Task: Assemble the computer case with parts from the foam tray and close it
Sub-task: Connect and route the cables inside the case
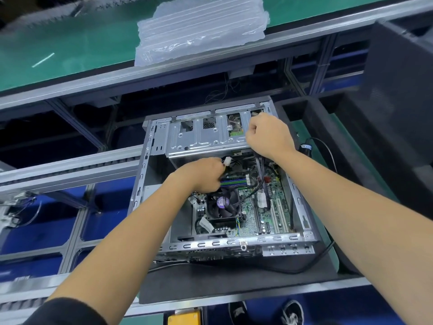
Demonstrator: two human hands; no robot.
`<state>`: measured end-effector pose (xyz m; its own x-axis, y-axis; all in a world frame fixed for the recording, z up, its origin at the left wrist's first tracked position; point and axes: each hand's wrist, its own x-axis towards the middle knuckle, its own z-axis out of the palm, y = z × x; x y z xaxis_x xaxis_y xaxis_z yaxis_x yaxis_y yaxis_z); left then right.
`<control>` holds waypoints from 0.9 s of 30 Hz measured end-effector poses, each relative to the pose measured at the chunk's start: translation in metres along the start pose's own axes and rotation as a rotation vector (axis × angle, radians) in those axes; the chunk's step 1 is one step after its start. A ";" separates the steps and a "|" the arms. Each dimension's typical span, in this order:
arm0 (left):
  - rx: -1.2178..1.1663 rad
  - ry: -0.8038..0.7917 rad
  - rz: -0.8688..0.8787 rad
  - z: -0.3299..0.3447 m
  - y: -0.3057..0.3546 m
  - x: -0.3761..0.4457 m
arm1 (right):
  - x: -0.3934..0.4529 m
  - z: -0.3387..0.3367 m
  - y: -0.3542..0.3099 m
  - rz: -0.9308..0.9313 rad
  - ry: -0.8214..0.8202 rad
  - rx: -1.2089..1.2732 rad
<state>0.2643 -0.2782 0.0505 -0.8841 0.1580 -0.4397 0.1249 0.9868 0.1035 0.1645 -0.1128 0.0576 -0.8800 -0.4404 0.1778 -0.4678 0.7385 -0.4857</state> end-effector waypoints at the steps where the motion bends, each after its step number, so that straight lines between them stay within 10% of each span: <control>1: -0.166 0.004 0.019 0.000 0.002 0.001 | 0.000 0.000 0.000 -0.002 -0.002 0.005; 5: -0.492 0.100 -0.116 0.007 0.002 0.003 | -0.002 -0.001 0.000 -0.014 -0.003 -0.010; 12: -0.158 -0.042 -0.343 0.024 -0.008 0.005 | -0.003 -0.001 0.000 -0.018 0.001 -0.016; 21: 0.156 0.071 0.084 0.020 0.000 0.014 | -0.002 0.000 0.000 -0.023 -0.001 -0.044; 27: 0.300 0.125 -0.105 0.029 0.005 0.018 | -0.001 0.002 0.002 -0.014 0.008 -0.033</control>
<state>0.2618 -0.2692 0.0171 -0.9452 0.0673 -0.3195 0.1404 0.9672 -0.2117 0.1643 -0.1118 0.0551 -0.8739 -0.4468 0.1917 -0.4825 0.7486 -0.4547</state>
